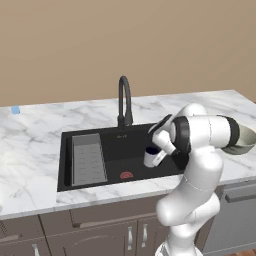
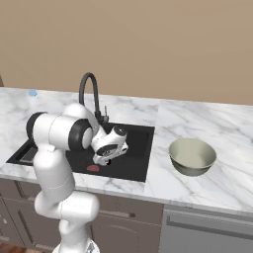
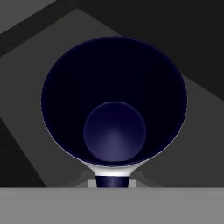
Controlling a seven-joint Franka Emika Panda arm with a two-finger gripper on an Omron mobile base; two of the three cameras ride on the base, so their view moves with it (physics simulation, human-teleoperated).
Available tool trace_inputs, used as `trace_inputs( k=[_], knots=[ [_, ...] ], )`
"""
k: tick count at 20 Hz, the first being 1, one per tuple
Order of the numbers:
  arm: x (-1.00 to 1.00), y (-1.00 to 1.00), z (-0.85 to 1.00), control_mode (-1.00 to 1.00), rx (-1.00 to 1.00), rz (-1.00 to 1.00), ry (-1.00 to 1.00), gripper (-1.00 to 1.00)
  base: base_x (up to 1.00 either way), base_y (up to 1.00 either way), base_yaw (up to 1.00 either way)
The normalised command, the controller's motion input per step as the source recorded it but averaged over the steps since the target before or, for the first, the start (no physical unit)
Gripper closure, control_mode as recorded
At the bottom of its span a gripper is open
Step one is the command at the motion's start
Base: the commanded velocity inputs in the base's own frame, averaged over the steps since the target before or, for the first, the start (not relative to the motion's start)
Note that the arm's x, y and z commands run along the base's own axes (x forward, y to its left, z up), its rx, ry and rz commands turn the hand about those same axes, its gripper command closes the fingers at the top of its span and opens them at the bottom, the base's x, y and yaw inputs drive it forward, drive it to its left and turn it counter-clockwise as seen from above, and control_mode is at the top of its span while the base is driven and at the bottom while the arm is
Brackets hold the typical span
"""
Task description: Pick the mug and place it in the sink. Pick the bowl and place it in the open cabinet and then close the cabinet.
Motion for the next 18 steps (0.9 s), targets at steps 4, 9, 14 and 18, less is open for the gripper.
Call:
trace_inputs(
  k=[4,9,14,18],
  knots=[
    [0.11,0.00,-0.23,-1.00,0.00,-0.10,0.00,1.00,0.00,0.00,0.00],
    [0.20,0.00,-0.29,-1.00,0.00,-0.10,0.00,1.00,0.00,0.00,0.00],
    [0.14,0.00,-0.29,-1.00,0.00,-0.09,0.00,1.00,0.00,0.00,0.00],
    [0.14,0.00,-0.29,-1.00,0.00,-0.09,0.00,1.00,0.00,0.00,0.00]
  ],
)
